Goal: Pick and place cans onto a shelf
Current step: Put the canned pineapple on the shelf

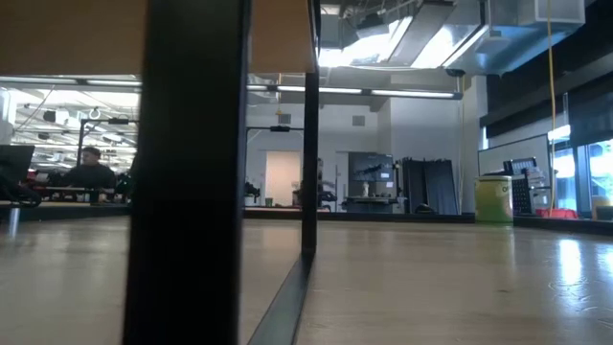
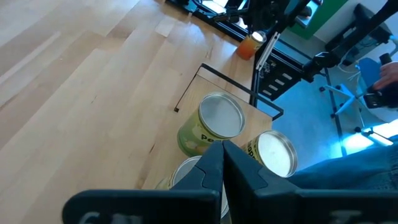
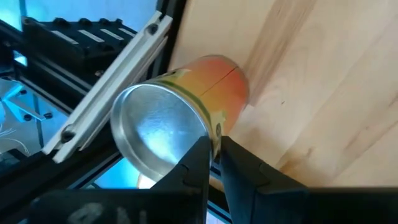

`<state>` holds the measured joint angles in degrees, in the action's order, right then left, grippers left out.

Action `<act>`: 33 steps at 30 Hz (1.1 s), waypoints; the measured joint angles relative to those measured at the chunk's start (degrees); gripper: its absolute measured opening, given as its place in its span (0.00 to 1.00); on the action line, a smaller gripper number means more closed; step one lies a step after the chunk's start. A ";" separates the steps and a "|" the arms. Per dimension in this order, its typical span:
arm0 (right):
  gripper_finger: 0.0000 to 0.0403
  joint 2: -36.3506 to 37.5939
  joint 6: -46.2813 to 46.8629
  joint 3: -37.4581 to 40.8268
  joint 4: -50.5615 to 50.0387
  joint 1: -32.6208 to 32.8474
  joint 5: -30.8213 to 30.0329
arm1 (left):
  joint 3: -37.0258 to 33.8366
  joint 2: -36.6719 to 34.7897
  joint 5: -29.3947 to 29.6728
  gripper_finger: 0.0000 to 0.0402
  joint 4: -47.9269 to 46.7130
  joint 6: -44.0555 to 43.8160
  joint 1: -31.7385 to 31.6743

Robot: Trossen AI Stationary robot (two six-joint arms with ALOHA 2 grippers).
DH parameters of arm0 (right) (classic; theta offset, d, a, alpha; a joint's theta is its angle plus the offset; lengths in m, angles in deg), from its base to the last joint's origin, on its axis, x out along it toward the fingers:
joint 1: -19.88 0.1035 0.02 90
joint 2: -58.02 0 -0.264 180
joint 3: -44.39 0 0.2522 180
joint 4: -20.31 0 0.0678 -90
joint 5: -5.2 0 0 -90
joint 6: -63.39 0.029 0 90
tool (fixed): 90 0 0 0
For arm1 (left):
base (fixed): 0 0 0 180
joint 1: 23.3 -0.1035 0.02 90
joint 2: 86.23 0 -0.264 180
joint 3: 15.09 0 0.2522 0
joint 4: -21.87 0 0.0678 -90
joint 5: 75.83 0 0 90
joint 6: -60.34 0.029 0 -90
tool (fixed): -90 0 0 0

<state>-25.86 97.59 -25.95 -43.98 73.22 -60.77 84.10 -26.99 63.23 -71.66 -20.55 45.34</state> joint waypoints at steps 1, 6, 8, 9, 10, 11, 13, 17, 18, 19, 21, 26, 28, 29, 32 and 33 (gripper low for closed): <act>0.10 -0.57 0.04 0.00 0.02 0.00 0.05 | 0.02 0.00 0.00 0.00 0.07 0.00 0.00; 0.10 -2.26 0.02 -0.29 0.29 -0.04 1.18 | 0.00 0.00 0.00 0.00 0.99 0.00 0.00; 0.10 -2.40 -0.01 -0.31 0.33 -0.04 1.19 | 0.00 0.00 0.00 0.00 1.25 0.00 0.00; 0.10 -2.42 -0.04 -0.31 0.34 -0.04 1.14 | 0.00 0.00 -0.02 0.00 1.26 0.02 0.00; 0.10 -2.45 -0.04 -0.31 0.33 -0.02 0.97 | 0.00 0.00 0.00 0.00 1.26 0.00 0.00; 0.10 -2.45 0.02 -0.26 0.33 -0.02 0.79 | 0.00 0.00 0.00 0.00 1.26 0.01 0.00; 0.08 -2.45 0.04 -0.24 0.31 0.01 0.50 | 0.00 0.00 0.00 0.00 1.29 0.02 0.00; 0.02 -2.47 1.48 -0.22 0.26 0.07 -0.60 | 0.01 0.00 0.00 0.00 1.31 0.02 0.00; 0.02 -2.47 1.96 -0.21 0.26 0.07 -0.81 | 0.02 0.00 0.00 0.00 1.31 0.02 0.00; 0.01 -2.47 2.62 -0.20 0.26 0.07 -0.88 | 0.00 0.00 0.00 0.00 1.31 0.01 0.00; 0.01 -2.47 2.84 -0.15 0.43 0.03 -0.62 | 0.00 0.00 -0.01 0.00 1.32 0.02 0.00; 0.01 -2.53 4.70 -0.51 0.50 -0.10 0.02 | 0.00 0.00 -0.02 0.00 1.33 0.02 0.00; 0.00 -2.66 5.01 -1.31 0.24 -0.58 -0.04 | 0.00 0.00 -0.02 0.00 1.33 0.02 0.00; 0.00 -2.80 5.75 -1.88 0.17 -1.00 -0.52 | 0.00 0.00 -0.03 0.00 1.33 0.02 0.00; 0.00 -2.91 6.29 -3.78 -0.95 -2.39 -2.99 | 0.00 0.00 -0.37 0.00 1.33 0.19 0.00; 0.00 -2.93 6.44 -4.50 -1.07 -2.90 -3.27 | 0.00 0.00 -0.42 0.00 1.33 0.37 0.00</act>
<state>-28.79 104.03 -30.45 -45.05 70.31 -64.04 84.10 -26.99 62.81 -70.33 -20.18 45.34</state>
